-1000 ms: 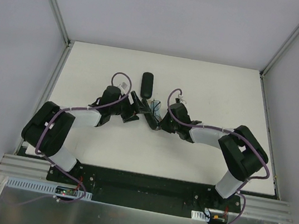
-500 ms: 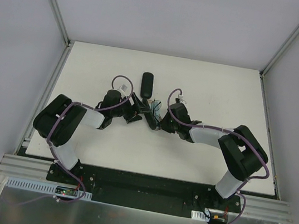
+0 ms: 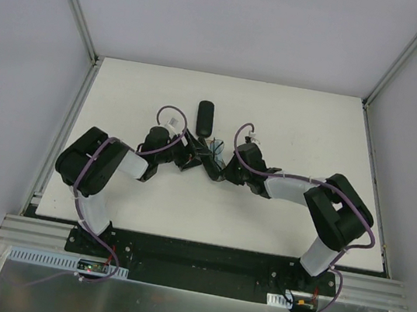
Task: Organize the sunglasses
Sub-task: Pass from the right arm to the left, then adjust the sunglasses in the sunglasses case.
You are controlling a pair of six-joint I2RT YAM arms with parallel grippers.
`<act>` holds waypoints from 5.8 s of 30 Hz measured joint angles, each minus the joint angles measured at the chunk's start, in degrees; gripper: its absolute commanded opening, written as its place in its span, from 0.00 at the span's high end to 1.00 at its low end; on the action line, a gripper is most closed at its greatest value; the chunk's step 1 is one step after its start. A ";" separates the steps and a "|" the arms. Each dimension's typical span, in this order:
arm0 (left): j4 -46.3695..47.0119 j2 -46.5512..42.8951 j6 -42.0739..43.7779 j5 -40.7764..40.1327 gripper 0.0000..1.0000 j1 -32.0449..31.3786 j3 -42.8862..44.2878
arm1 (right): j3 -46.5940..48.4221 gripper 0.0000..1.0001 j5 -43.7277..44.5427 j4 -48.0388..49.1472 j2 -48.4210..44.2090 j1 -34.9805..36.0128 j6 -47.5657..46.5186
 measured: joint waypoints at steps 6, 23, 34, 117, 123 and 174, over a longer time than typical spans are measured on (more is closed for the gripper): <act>1.49 0.81 -0.50 0.50 0.32 0.00 0.04 | 0.00 0.99 -0.13 0.17 0.11 -0.09 0.00; 3.15 5.07 -0.94 2.14 0.49 0.02 4.26 | 0.02 0.98 -1.38 0.94 0.39 -0.20 0.59; -6.12 5.55 2.80 7.21 0.49 1.22 10.12 | -2.56 0.86 -1.09 1.18 -2.36 -0.70 0.55; -12.76 3.80 16.65 22.86 0.58 1.70 10.08 | 6.99 0.99 -15.08 -2.99 4.17 -4.42 -0.90; -12.83 3.80 16.65 22.88 0.59 1.70 10.08 | 7.02 0.99 -15.13 -2.97 4.17 -4.39 -1.27; -12.83 3.80 16.61 23.37 0.59 2.62 10.08 | -0.33 0.66 -22.51 9.97 1.88 -6.62 2.25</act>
